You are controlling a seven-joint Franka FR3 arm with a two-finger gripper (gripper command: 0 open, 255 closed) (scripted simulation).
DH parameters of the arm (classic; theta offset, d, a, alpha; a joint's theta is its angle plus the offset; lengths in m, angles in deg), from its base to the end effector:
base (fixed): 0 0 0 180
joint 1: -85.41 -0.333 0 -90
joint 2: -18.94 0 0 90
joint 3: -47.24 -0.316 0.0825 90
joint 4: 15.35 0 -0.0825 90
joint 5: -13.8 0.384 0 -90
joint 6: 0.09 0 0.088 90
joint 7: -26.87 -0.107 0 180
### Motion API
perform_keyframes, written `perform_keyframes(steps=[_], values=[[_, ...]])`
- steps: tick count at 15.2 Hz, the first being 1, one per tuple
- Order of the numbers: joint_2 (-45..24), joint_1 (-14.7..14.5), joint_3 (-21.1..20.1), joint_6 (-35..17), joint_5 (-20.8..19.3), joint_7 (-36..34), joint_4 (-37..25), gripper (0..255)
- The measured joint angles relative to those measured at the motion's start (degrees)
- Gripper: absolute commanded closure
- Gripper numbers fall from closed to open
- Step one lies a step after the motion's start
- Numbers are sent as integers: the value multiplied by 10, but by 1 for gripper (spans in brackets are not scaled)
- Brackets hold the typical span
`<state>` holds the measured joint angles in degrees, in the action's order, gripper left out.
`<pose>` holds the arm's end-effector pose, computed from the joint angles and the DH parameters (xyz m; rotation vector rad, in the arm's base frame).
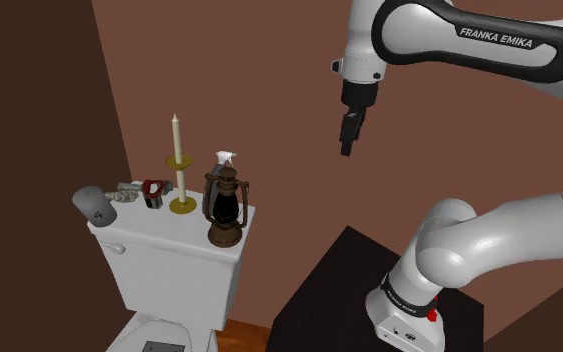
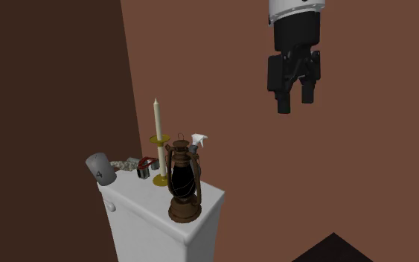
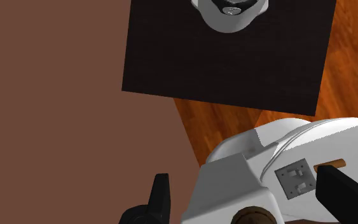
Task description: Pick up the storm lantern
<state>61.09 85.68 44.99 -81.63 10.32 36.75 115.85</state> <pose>0.3050 0.0071 0.5941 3.0437 0.2902 -0.2105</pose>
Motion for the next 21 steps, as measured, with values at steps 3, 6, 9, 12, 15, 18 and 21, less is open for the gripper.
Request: perform_keyframes(steps=[3, 6, 9, 12, 15, 18, 21], values=[[-16, -2, -5, -19, 8, -9, 3, 0], [-65, -5, -14, -60, 22, -24, -6, 0], [-117, -9, -23, -100, 36, -39, -20, 0], [-173, -12, -30, -139, 46, -51, -39, 0], [-235, -16, -41, -173, 56, -67, -70, 0], [-295, -19, -48, -202, 63, -78, -103, 0], [-354, -23, -55, -227, 68, -91, -141, 0]])
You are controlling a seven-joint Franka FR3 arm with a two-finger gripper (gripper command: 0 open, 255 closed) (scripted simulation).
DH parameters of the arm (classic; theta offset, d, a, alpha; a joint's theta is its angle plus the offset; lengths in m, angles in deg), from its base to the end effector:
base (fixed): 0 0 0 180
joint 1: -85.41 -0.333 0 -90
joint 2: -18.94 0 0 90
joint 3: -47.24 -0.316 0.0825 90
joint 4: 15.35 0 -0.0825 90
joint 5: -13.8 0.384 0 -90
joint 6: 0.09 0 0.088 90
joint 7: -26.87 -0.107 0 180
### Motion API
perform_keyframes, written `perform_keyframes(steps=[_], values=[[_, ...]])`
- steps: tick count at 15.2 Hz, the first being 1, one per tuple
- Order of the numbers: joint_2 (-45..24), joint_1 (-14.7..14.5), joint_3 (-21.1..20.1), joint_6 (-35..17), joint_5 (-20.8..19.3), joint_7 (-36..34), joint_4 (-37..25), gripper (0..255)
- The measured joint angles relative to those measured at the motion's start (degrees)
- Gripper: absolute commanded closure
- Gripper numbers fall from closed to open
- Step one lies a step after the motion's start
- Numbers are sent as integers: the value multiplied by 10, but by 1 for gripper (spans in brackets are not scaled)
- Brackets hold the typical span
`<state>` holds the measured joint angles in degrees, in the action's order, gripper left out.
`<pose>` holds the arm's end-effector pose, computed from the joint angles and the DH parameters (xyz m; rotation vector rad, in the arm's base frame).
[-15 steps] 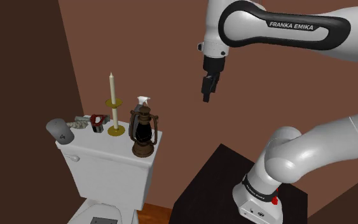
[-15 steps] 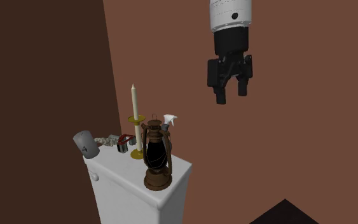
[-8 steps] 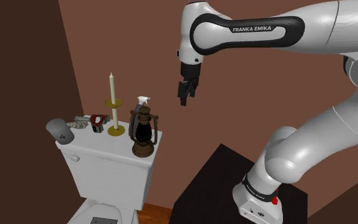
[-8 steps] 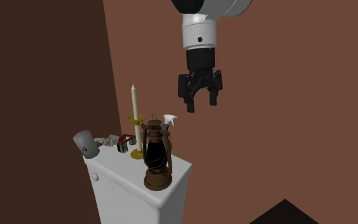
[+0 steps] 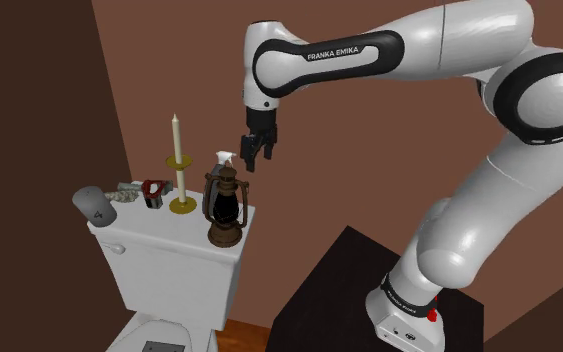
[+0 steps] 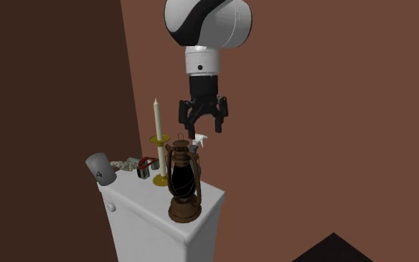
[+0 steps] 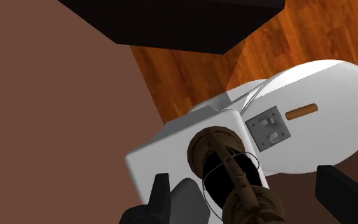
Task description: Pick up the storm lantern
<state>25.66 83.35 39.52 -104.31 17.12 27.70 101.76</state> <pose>0.5013 0.0932 0.4837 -3.0950 -0.2577 0.1730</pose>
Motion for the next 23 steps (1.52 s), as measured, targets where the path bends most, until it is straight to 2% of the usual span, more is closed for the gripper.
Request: perform_keyframes(steps=[10, 17, 18, 23], values=[[-197, -17, -15, -43, 4, -36, -164, 0], [-217, -19, -15, -89, 3, -34, -140, 0], [-218, -19, -15, -92, 3, -34, -138, 255], [-218, -19, -15, -97, 3, -34, -135, 255]])
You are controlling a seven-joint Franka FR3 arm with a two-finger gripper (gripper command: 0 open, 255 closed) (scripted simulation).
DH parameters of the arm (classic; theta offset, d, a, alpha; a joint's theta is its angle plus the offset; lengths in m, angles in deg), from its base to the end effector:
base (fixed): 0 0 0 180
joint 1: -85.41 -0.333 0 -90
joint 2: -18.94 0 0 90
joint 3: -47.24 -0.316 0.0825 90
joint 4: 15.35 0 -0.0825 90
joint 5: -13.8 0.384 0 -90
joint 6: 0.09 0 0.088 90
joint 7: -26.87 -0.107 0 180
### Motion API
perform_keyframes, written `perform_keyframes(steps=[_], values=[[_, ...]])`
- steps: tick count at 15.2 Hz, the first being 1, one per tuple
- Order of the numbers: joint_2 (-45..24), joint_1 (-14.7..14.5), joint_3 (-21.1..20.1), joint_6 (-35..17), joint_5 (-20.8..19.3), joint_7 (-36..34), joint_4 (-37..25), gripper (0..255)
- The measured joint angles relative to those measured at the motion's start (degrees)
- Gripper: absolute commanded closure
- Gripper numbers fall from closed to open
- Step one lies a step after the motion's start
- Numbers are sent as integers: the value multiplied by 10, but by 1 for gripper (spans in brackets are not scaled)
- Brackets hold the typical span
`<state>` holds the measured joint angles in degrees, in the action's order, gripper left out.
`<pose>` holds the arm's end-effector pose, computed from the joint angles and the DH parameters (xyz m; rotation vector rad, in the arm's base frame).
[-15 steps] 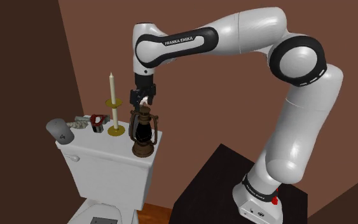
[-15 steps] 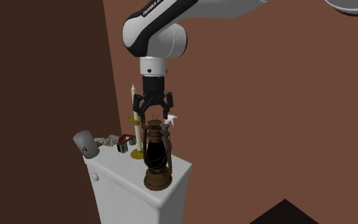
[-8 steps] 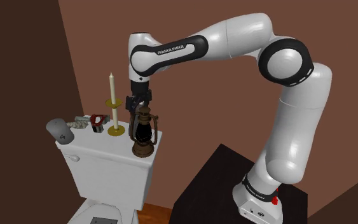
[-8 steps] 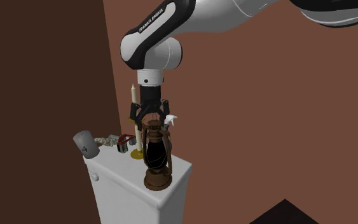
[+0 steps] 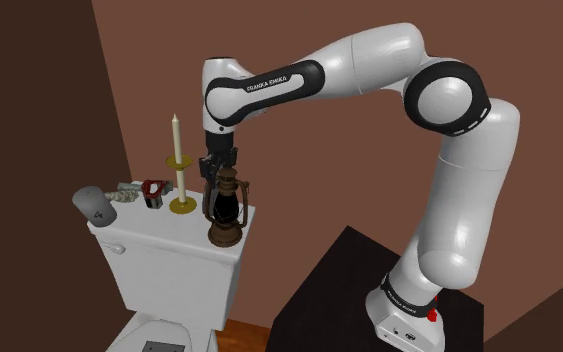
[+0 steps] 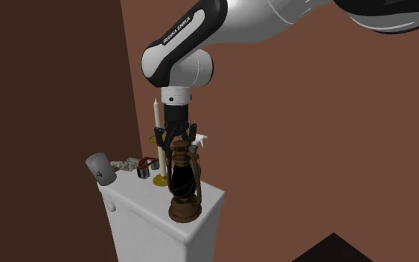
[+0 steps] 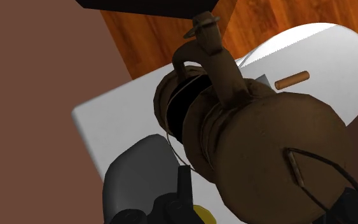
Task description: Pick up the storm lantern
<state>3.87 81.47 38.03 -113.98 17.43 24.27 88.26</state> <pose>0.6012 0.1385 0.3930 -3.0427 -0.2322 0.1427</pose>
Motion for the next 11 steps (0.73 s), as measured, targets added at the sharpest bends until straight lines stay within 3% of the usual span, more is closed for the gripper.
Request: perform_keyframes(steps=[5, 11], values=[[-1, 0, 0, 0, 0, 0, -1, 255], [9, 0, -1, 36, 1, -2, -24, 255]])
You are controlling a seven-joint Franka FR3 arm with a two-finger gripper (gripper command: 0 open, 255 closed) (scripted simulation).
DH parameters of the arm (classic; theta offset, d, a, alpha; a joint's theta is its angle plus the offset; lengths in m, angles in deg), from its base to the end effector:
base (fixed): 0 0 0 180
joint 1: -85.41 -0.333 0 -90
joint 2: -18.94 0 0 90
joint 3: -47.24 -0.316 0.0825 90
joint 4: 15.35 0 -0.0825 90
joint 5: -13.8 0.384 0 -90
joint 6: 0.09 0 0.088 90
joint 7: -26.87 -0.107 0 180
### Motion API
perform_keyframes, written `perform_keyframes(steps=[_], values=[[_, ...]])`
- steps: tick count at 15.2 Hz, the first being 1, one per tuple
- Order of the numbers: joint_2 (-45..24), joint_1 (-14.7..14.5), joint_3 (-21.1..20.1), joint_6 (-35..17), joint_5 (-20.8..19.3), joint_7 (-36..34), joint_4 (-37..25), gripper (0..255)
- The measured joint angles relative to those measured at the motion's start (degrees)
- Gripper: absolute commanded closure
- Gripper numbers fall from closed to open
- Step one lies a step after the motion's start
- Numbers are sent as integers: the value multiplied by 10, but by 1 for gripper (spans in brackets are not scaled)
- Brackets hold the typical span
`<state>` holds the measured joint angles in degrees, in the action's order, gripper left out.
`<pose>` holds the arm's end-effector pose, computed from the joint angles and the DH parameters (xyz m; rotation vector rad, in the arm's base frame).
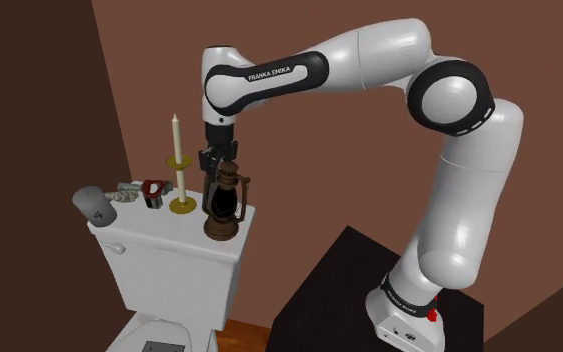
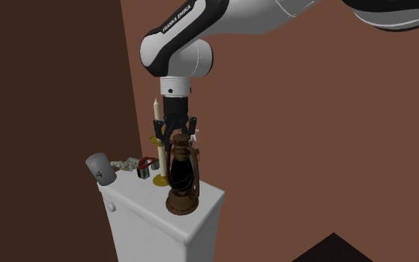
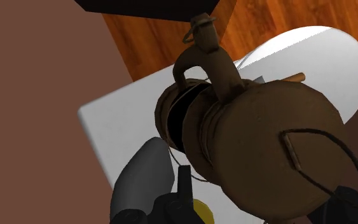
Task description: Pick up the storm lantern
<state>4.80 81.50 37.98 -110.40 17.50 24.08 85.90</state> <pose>0.6016 0.1390 0.4169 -3.0428 -0.2332 0.1509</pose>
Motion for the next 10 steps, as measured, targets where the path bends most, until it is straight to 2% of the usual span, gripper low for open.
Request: perform_keyframes(steps=[10], values=[[14, 1, -1, 70, 1, -4, -56, 255]])
